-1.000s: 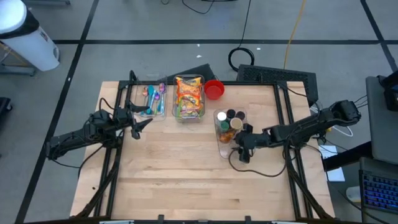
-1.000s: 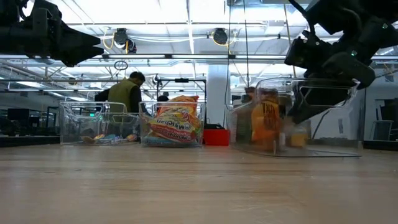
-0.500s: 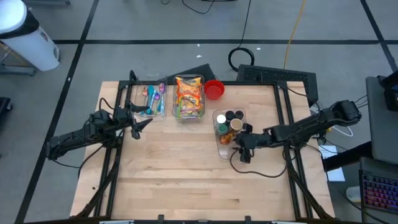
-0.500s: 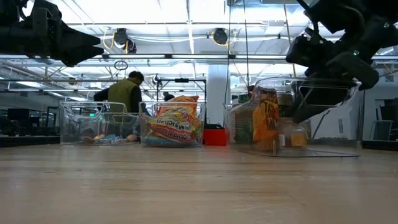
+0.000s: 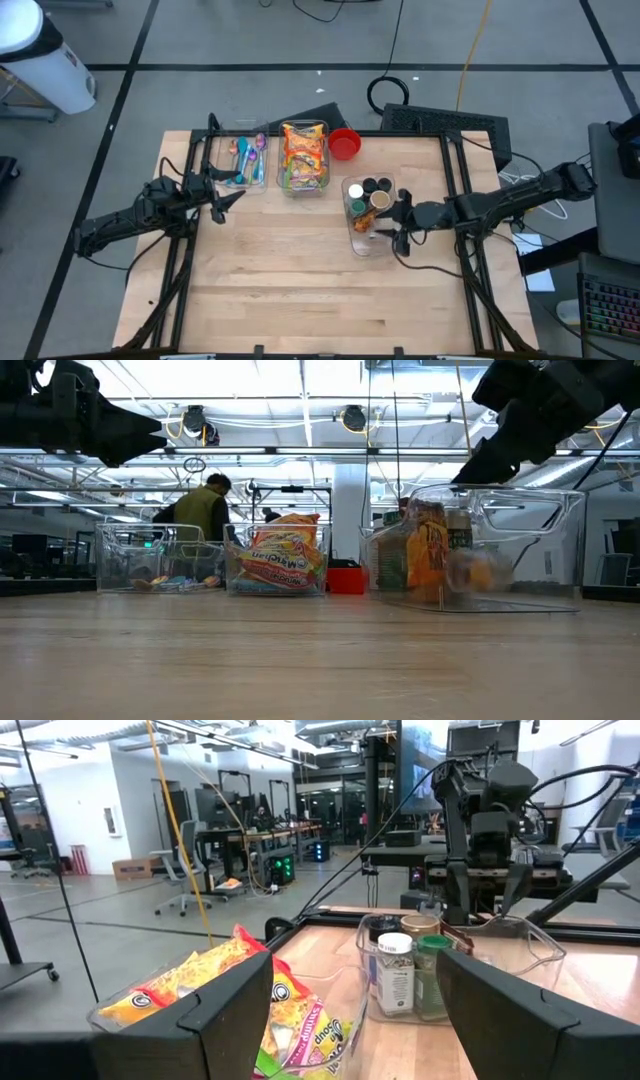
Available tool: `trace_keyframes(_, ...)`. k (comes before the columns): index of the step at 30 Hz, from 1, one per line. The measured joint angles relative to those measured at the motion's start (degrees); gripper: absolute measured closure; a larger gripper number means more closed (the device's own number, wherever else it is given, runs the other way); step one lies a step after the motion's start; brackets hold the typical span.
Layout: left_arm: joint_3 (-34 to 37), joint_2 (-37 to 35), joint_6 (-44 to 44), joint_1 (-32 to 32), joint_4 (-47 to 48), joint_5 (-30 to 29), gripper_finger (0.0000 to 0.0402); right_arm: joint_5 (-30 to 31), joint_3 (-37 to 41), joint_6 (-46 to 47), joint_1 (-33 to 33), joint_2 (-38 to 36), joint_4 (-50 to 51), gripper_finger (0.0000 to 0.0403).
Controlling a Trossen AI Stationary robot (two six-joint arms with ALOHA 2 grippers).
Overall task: Pick & Place Food Item
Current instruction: Return to Home Position
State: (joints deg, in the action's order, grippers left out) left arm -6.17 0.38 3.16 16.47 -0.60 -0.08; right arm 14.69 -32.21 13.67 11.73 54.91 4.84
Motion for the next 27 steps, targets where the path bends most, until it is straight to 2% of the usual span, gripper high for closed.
trace_keyframes(7, 0.00, 0.00, 0.00, -0.01, 0.01, 0.00, 0.0119, -1.47, 0.00, 0.11, 0.00, 1.56, 0.14, 0.0213)
trace_keyframes(11, 0.00, -0.02, 0.00, 0.00, 0.00, 0.00, 0.0119, -1.48, -0.02, 0.15, 0.00, -0.49, -0.85, 0.0212)
trace_keyframes(16, 0.00, 0.00, 0.00, -0.01, 0.01, 0.00, 0.0119, -1.42, -0.04, 0.15, 0.00, -8.26, 0.46, 0.0216)
trace_keyframes(21, 0.00, 0.00, 0.00, 0.00, 0.00, 0.00, 0.0119, -1.44, 1.19, -0.96, 0.00, -16.52, 0.95, 0.0242)
trace_keyframes(24, 0.00, 0.00, 0.00, 0.00, 0.00, 0.00, 0.0119, -1.45, 5.34, -2.28, 0.00, -20.79, -3.52, 0.0270)
trace_keyframes(27, 0.00, 0.00, 0.00, 0.00, 0.02, 0.00, 0.0119, -1.52, 11.47, -3.90, 0.00, -24.12, -12.87, 0.0304)
